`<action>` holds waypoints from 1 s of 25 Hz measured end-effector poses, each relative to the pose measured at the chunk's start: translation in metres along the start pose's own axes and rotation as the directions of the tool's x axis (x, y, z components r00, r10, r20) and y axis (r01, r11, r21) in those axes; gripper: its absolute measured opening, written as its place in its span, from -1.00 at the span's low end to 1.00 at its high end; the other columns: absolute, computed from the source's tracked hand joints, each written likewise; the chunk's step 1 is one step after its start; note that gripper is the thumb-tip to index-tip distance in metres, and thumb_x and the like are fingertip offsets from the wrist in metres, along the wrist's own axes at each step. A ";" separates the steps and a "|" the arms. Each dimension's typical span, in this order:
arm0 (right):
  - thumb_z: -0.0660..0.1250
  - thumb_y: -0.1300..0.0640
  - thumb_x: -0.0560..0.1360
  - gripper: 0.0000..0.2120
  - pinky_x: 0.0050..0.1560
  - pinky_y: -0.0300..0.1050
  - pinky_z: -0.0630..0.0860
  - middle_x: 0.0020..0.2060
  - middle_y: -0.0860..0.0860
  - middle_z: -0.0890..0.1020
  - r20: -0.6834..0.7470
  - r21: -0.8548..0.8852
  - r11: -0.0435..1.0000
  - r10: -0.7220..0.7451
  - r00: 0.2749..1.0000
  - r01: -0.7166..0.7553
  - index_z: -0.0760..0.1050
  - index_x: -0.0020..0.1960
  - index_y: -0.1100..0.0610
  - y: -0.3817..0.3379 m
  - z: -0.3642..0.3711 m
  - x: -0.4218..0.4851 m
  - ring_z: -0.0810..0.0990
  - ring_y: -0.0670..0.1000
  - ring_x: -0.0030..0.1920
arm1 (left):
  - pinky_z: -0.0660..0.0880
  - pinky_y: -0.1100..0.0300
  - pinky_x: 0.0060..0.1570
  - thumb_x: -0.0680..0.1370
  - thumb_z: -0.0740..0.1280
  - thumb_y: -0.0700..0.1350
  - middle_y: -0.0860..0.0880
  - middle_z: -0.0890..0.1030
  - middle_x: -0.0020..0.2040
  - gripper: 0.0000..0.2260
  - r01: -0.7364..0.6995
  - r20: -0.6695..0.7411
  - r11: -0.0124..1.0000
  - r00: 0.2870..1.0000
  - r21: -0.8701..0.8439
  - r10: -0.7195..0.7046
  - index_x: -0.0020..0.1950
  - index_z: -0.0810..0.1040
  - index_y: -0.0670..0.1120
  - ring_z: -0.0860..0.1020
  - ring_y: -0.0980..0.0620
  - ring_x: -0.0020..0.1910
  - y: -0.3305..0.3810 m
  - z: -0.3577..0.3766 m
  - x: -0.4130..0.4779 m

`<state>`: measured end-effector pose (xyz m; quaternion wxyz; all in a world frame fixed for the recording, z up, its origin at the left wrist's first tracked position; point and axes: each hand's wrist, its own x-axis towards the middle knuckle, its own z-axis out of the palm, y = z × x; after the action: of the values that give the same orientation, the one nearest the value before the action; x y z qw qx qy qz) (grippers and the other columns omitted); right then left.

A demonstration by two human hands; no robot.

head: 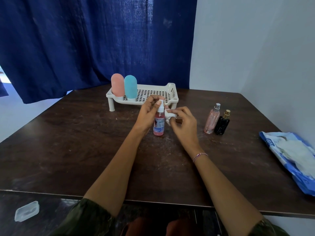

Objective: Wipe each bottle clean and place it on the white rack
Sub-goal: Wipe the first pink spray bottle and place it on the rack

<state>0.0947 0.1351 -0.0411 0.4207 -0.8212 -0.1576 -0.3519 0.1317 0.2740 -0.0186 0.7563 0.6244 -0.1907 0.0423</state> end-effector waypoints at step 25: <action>0.29 0.38 0.43 -0.78 0.03 -0.34 0.49 -0.02 0.05 0.50 0.022 0.018 0.999 0.037 0.999 -0.038 0.57 0.05 0.23 0.007 -0.003 0.005 0.49 -0.13 -0.01 | 0.53 0.41 -0.09 0.47 0.41 -0.23 0.08 0.61 -0.07 -0.79 -0.222 -0.043 0.856 0.961 0.466 0.273 0.11 0.59 -0.14 0.56 0.33 -0.12 0.005 -0.001 0.000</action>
<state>0.1008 0.1283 -0.0399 0.4330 -0.8239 -0.1499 -0.3336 0.1309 0.2762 -0.0141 0.5855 0.7515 -0.2131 0.2166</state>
